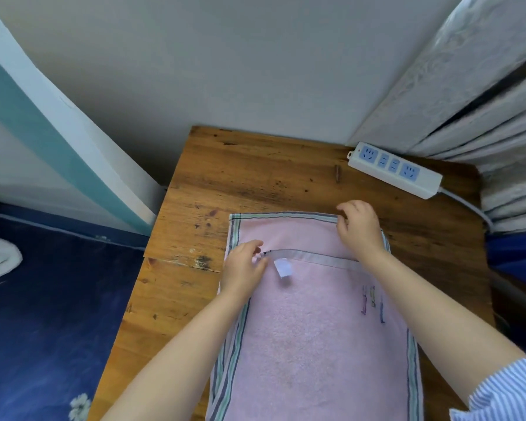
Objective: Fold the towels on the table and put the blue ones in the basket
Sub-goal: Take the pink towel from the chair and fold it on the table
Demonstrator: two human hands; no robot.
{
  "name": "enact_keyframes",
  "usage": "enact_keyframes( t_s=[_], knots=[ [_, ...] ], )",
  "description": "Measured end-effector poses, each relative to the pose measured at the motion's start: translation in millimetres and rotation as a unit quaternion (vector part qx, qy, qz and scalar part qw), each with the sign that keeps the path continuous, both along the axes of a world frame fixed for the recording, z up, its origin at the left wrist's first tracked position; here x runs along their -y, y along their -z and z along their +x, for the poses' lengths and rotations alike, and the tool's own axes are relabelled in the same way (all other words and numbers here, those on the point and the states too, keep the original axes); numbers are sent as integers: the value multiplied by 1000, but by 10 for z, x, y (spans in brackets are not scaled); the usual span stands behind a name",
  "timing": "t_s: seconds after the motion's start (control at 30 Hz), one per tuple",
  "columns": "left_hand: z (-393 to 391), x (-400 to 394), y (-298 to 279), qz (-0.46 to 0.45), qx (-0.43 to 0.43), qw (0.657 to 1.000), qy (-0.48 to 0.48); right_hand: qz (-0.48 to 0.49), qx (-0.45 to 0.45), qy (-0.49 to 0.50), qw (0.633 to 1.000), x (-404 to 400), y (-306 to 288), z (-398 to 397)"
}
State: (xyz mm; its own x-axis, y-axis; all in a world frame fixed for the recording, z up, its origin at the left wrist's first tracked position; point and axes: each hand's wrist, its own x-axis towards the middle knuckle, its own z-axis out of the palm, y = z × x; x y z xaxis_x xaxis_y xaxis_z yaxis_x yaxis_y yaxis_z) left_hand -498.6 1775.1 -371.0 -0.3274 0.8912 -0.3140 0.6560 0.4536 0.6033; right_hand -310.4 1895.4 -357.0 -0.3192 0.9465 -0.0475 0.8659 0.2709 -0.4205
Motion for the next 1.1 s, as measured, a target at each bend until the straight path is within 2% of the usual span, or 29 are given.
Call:
enact_keyframes(
  t_s=[0.1,0.2,0.3,0.47,0.53,0.6,0.67,0.77,0.87,0.97,1.03,1.1],
  knots=[
    [-9,-66,15,15,-16,1000,-16,-17,44,-47,998,214,14,383],
    [-35,-112,24,0,-52,999,14,-69,124,-16,990,415,16,786],
    [-60,-168,2,-36,-110,991,66,-147,218,-16,965,520,1,1029],
    [-70,-232,-86,-70,-157,979,110,-192,243,-6,951,516,-125,1101],
    [-92,-240,-141,-75,-112,984,120,-240,212,6,947,484,-228,1141],
    [-152,-226,-212,-86,-14,991,103,-315,190,-13,930,477,-356,1185],
    [-242,-213,-285,-95,66,991,67,-351,208,-38,912,490,-472,1172],
    [-311,-223,-386,-101,109,988,50,-339,254,-8,906,483,-559,1067],
    [-300,-273,-503,-121,159,979,33,-300,264,94,912,462,-603,953],
    [-324,-282,-611,-196,259,945,29,-232,196,174,937,408,-630,900],
    [-396,-288,-678,-216,314,925,3,-229,141,158,950,350,-657,875],
    [-514,-301,-721,-216,332,918,-19,-234,84,127,960,292,-697,850]
  ],
)
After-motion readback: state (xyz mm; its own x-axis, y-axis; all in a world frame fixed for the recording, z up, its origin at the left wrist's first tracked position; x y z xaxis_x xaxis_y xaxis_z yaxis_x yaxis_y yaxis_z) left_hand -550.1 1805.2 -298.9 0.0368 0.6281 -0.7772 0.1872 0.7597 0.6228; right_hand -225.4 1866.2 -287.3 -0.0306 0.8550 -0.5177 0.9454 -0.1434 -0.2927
